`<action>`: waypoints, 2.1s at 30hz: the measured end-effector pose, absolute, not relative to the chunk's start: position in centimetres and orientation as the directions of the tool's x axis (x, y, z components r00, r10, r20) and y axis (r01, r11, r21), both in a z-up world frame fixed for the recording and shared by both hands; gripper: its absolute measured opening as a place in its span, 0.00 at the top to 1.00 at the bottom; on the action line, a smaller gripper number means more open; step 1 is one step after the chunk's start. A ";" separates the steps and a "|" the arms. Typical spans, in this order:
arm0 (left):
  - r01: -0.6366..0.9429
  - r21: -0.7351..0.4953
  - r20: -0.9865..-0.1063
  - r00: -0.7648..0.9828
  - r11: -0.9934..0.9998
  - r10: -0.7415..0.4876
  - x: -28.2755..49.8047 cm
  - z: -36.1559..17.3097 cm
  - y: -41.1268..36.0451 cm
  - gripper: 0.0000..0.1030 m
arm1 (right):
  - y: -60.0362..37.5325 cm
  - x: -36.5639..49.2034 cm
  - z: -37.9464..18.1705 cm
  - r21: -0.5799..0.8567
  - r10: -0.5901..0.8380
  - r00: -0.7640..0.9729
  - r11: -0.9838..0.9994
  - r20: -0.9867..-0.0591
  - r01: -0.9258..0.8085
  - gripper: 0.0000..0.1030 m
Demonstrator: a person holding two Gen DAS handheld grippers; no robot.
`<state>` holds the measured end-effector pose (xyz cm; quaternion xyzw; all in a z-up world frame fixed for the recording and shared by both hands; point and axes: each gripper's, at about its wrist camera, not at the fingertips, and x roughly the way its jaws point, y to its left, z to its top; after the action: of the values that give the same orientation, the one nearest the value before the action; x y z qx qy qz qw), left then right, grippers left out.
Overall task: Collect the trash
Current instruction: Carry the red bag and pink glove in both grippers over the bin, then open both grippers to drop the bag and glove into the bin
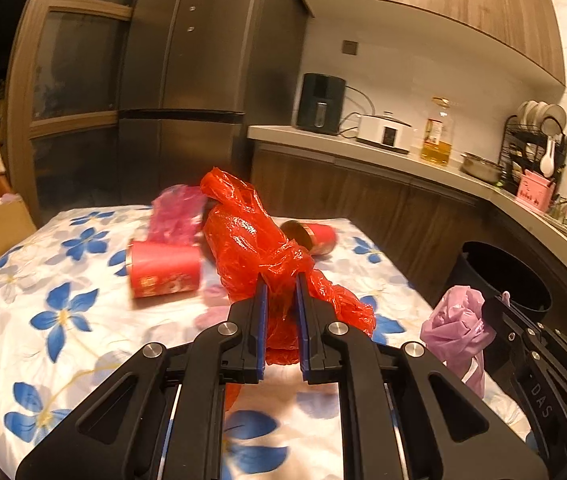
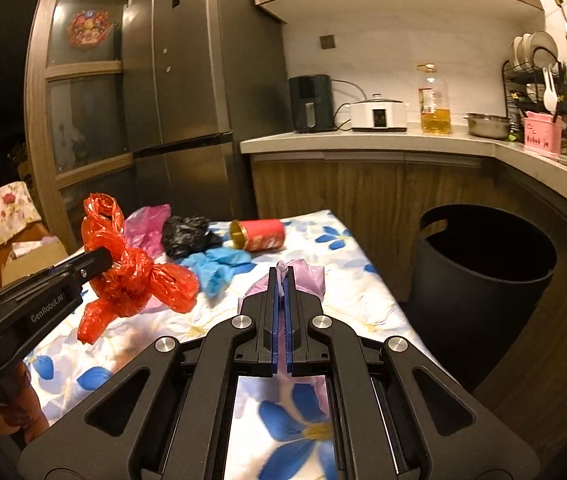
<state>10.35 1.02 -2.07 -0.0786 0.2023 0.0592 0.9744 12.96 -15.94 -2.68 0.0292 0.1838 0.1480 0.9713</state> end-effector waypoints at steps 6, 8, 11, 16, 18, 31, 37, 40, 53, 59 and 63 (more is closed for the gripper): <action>-0.092 -0.119 -0.401 0.915 0.989 0.037 11.9 -1.7 -1.7 0.88 | -18.4 13.6 -2.0 0.113 0.253 0.908 0.967 -0.333 -0.228 0.98; -0.069 -0.115 -0.400 0.916 0.991 0.017 12.5 -1.5 -2.7 0.88 | -19.4 13.8 -1.8 0.113 0.235 0.915 0.971 -0.327 -0.209 0.98; -0.033 -0.109 -0.396 0.918 0.993 -0.013 13.3 -1.4 -4.4 0.88 | -20.8 14.2 -1.5 0.115 0.209 0.924 0.977 -0.320 -0.181 0.98; 0.034 -0.094 -0.387 0.920 0.995 -0.068 14.7 -0.9 -7.6 0.88 | -23.8 14.7 -0.9 0.117 0.146 0.942 0.986 -0.302 -0.115 0.98; 0.058 -0.086 -0.379 0.921 0.995 -0.086 15.2 -0.6 -8.9 0.88 | -25.0 14.9 -0.6 0.119 0.119 0.949 0.989 -0.291 -0.088 0.98; 0.213 -0.062 -0.334 0.916 0.975 -0.221 18.8 1.0 -16.9 0.88 | -32.7 17.1 0.6 0.134 -0.040 0.965 0.988 -0.258 0.077 0.98; 0.252 -0.061 -0.345 0.903 0.966 -0.257 20.6 0.6 -19.5 0.88 | -34.7 18.4 0.2 0.137 -0.073 0.959 0.984 -0.275 0.114 0.98; 0.274 -0.056 -0.349 0.896 0.960 -0.276 21.5 0.5 -20.5 0.88 | -35.4 19.1 -0.1 0.139 -0.081 0.955 0.982 -0.285 0.125 0.98; 0.337 -0.060 -0.391 0.858 0.940 -0.333 24.8 -1.4 -23.6 0.87 | -37.2 21.5 -0.8 0.142 -0.084 0.946 0.981 -0.314 0.134 0.98; 0.349 -0.051 -0.418 0.844 0.936 -0.337 25.7 -2.5 -24.3 0.87 | -37.5 22.6 -1.4 0.149 -0.075 0.939 0.980 -0.337 0.132 0.98; 0.355 -0.051 -0.419 0.841 0.933 -0.343 25.8 -2.7 -24.5 0.85 | -37.7 23.2 -1.8 0.149 -0.071 0.934 0.980 -0.349 0.131 0.98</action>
<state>25.84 -24.53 -2.65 0.0144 0.2159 -0.1820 0.9592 23.24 -37.67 -1.81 0.0851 0.1738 -0.0515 0.9798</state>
